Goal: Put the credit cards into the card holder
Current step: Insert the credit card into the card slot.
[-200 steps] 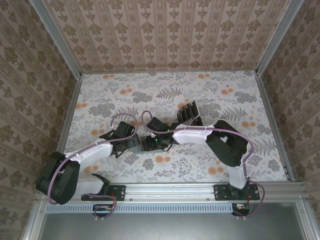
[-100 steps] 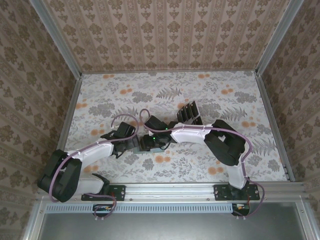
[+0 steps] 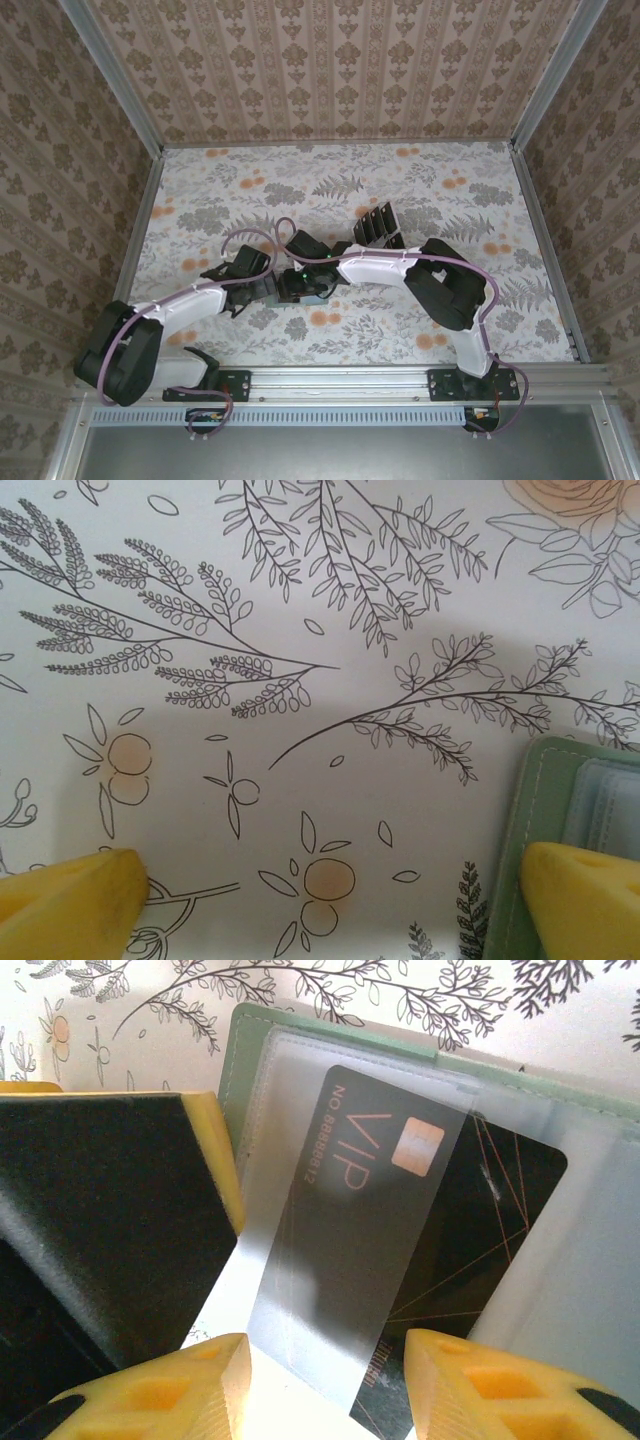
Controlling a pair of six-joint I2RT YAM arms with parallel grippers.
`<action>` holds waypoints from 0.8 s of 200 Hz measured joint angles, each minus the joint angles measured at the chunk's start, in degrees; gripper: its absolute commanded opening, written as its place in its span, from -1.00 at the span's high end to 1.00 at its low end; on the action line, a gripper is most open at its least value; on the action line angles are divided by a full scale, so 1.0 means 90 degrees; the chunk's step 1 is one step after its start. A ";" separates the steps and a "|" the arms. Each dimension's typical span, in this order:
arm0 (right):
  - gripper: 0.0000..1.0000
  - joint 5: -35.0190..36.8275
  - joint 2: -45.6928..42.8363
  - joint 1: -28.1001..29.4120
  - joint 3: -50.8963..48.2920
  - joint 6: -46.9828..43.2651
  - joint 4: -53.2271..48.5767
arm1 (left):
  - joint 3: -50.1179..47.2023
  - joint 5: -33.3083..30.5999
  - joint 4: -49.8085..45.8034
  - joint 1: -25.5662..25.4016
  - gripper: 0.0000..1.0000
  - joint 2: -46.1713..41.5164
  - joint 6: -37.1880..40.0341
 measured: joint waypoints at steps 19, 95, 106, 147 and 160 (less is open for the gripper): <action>0.04 0.0063 -0.0141 -0.0022 -0.0070 0.0002 0.0022 | 0.0000 0.0005 -0.0117 0.0002 -0.99 -0.0192 0.0000; 0.00 0.0204 -0.0333 -0.0187 -0.0109 -0.0022 -0.0005 | -0.0005 -0.0007 -0.0362 0.0165 -0.99 -0.0389 -0.0007; 0.00 0.0245 -0.0311 -0.0192 -0.0104 -0.0024 -0.0002 | -0.0015 -0.0010 -0.0369 0.0165 -1.00 -0.0379 -0.0046; 0.00 0.0277 -0.0097 -0.0204 -0.0002 -0.0044 -0.0022 | -0.0129 -0.0024 -0.0379 0.0165 -1.00 -0.0289 -0.0117; 0.00 0.0277 -0.0010 -0.0204 0.0051 -0.0046 -0.0022 | -0.0129 -0.0032 -0.0362 0.0165 -1.00 -0.0282 -0.0121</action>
